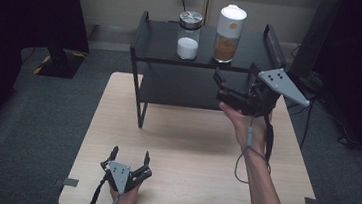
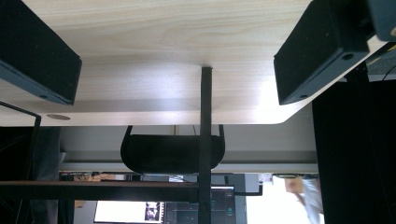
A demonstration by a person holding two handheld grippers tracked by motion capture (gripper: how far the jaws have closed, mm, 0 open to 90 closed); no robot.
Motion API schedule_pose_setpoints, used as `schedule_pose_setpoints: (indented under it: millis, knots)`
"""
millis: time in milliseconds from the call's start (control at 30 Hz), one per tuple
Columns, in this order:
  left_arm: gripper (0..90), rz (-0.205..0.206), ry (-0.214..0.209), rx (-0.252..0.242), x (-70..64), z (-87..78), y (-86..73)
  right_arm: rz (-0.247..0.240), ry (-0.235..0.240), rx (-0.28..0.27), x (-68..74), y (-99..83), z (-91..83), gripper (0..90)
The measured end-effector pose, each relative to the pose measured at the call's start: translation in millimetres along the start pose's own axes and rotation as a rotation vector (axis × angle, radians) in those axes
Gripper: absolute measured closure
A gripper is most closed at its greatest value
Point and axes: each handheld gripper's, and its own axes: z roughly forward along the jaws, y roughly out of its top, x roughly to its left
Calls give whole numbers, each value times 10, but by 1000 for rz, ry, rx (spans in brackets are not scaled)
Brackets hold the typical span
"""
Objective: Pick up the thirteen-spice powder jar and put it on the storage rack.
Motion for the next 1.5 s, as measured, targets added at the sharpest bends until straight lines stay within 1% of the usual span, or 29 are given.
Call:
schedule_pose_setpoints:
  millis: [67,100,167,200,267,300,333,400,533,600,633,667,733,800,867,967,1067,1100,1200,1300,1367,1500]
  knots:
    - [3,1,0,0,0,0,1,6,14,-5,-17,-69,-52,0]
    - [3,0,0,0,-1,0,1,0,19,-11,-24,-125,-94,0]
    - [3,0,0,0,-1,0,1,-5,17,-8,-20,-140,-110,0]
    - [3,1,0,1,-1,0,1,-7,6,-16,-6,-204,-166,0]
    - [3,1,1,0,-1,1,1,-13,7,-11,-8,-221,-195,0]
    - [3,1,1,0,-1,1,1,-28,-1,-6,10,-264,-246,0]
    - [3,1,1,1,-3,1,1,-28,-1,-6,10,-264,-246,0]
    - [3,1,1,1,-3,1,1,-45,-1,-1,15,-318,-310,0]
    - [3,1,2,0,-3,0,0,-48,-3,-12,19,-463,-430,0]
    - [2,1,2,0,-3,0,1,-55,-25,-8,46,-527,-493,0]
    - [2,1,2,0,-3,0,0,-66,-46,-8,68,-566,-534,0]
    - [1,1,2,0,-3,0,0,-71,-53,-9,70,-594,-560,0]
    - [0,1,1,0,-3,0,0,-70,-39,-6,28,-638,-613,0]
    - [0,1,-1,0,2,0,1,-67,-45,-10,18,-698,-659,0]
    - [0,1,-6,0,10,0,0,-56,-44,-2,-3,-749,-695,0]
    - [0,1,-7,1,11,1,1,-63,-50,14,-5,-837,-747,0]
    - [0,2,-7,1,10,1,1,-61,-55,15,-12,-954,-806,0]
    - [0,1,-7,0,10,1,1,-68,-72,14,11,-1003,-833,0]
    - [0,2,-6,1,7,1,2,-77,-97,18,27,-1167,-906,0]
    - [0,2,-5,1,5,1,2,-82,-120,10,25,-1399,-980,0]
    - [0,2,-4,1,4,1,2,-75,-133,8,16,-1556,-1018,0]
    - [0,2,-4,1,4,1,1,-82,-166,25,21,-1816,-1072,0]
